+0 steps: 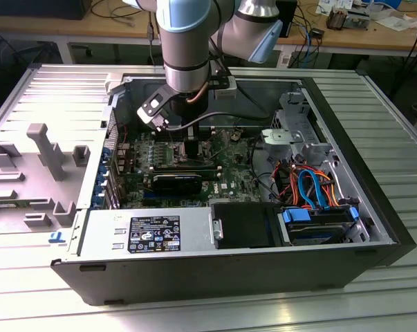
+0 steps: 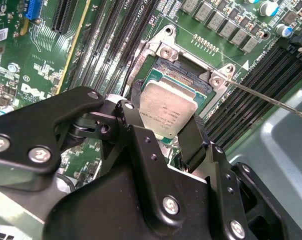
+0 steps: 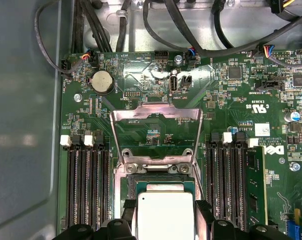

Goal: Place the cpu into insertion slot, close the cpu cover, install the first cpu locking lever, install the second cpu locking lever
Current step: 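Place the cpu into insertion slot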

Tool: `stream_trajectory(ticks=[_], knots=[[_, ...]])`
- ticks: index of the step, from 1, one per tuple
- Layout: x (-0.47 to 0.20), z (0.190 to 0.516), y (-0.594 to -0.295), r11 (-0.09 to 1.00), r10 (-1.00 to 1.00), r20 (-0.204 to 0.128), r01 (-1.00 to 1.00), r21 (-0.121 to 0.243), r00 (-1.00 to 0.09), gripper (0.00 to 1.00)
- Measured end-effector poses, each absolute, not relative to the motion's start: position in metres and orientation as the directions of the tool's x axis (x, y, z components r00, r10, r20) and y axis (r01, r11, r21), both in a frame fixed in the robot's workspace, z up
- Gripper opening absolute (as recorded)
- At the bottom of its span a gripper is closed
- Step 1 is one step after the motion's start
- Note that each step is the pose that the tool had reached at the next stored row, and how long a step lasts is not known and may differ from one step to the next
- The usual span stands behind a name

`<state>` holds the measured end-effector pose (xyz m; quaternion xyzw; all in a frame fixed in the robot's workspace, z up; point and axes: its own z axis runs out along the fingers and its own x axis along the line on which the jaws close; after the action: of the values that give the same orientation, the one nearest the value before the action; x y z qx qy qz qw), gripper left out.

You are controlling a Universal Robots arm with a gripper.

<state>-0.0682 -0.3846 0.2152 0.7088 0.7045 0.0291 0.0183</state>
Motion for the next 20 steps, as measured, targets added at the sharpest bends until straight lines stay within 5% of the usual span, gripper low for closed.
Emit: stream_trajectory(ticks=[20], knots=[[-0.0665, 0.2074, -0.3786, -0.005, 1.000, -0.002, 0.999, 0.054, 0.005, 0.55]])
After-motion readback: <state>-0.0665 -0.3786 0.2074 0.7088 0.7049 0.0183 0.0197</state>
